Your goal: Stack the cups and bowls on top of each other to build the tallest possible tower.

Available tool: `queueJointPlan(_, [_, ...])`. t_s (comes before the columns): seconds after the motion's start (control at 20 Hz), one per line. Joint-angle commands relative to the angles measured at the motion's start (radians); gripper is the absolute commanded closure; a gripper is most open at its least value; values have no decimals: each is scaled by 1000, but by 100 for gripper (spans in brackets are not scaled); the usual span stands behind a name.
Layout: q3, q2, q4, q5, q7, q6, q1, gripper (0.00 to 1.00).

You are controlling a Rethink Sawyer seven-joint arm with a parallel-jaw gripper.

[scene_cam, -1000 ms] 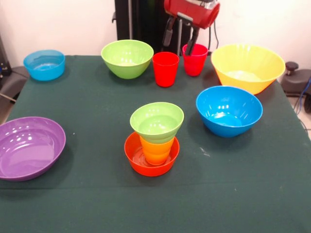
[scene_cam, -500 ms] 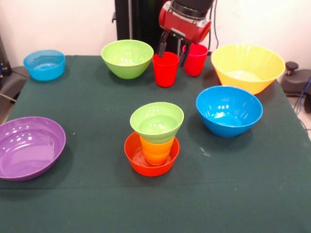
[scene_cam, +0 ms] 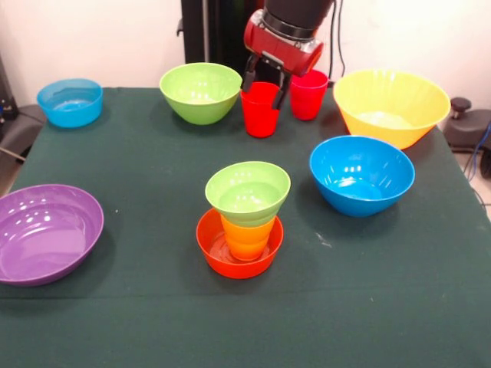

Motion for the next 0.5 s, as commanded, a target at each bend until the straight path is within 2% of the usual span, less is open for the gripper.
queueJointPlan(0.05, [46,1,69,-11,91,85,8,0])
queueJointPlan(0.35, [49,-12,59,-15,82,85,23,0])
queueJointPlan(0.5, [59,-3,45,-14,70,87,9,0])
